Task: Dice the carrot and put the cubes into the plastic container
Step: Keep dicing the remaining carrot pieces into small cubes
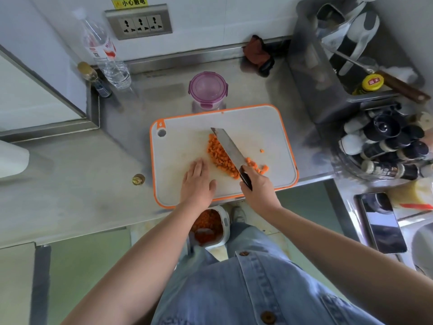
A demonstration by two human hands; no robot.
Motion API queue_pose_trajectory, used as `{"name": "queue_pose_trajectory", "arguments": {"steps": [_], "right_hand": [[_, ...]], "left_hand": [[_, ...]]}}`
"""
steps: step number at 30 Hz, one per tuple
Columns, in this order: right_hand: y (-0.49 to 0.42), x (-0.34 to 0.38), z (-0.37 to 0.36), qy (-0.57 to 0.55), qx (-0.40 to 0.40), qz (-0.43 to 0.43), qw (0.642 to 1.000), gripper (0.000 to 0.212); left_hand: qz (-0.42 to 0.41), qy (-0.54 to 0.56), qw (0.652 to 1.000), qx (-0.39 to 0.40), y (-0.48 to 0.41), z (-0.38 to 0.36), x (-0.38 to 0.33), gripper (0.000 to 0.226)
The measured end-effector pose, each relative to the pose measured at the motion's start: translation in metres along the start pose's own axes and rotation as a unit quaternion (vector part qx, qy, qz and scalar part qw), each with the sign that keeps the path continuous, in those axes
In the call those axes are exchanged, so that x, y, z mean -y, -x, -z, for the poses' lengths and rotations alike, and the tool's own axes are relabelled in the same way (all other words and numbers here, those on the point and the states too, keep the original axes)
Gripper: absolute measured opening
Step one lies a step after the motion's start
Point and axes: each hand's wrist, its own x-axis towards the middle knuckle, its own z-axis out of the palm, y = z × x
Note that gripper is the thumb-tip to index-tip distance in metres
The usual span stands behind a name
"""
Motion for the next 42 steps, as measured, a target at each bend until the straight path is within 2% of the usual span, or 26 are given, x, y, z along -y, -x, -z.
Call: {"name": "queue_pose_trajectory", "arguments": {"steps": [2, 5, 9, 13, 21, 26, 30, 36, 42], "right_hand": [[-0.002, 0.004, -0.001, 0.003, -0.011, 0.013, 1.0, 0.041], [-0.011, 0.003, 0.011, 0.0, -0.077, 0.025, 0.997, 0.041], [-0.017, -0.018, 0.032, 0.024, -0.126, -0.023, 0.991, 0.042], [-0.004, -0.034, 0.032, 0.032, -0.095, -0.049, 0.994, 0.042], [0.012, -0.005, -0.012, 0.009, -0.03, 0.033, 0.999, 0.04], [0.008, -0.003, -0.011, -0.007, -0.071, 0.032, 0.997, 0.043], [0.012, -0.017, -0.003, 0.009, -0.109, -0.015, 0.994, 0.042], [0.024, -0.009, -0.021, 0.01, -0.036, 0.002, 0.999, 0.044], [-0.002, -0.002, 0.0, -0.005, -0.064, 0.026, 0.998, 0.042]], "left_hand": [[0.001, 0.0, 1.0, -0.003, 0.0, -0.001, 0.0, 0.067], [0.003, -0.002, 1.0, -0.005, 0.001, -0.001, -0.001, 0.066], [0.002, -0.001, 1.0, -0.018, 0.002, 0.0, -0.004, 0.065], [0.005, 0.003, 1.0, -0.015, 0.002, 0.002, -0.007, 0.065], [0.0, 0.014, 1.0, -0.004, 0.008, 0.0, 0.002, 0.067], [-0.002, -0.003, 1.0, -0.005, 0.009, -0.001, 0.009, 0.067], [-0.005, -0.006, 1.0, -0.016, 0.007, -0.002, 0.012, 0.066], [-0.019, 0.013, 0.999, -0.022, 0.008, -0.003, 0.015, 0.064], [-0.023, 0.001, 0.999, -0.041, 0.007, -0.003, 0.018, 0.062]]}}
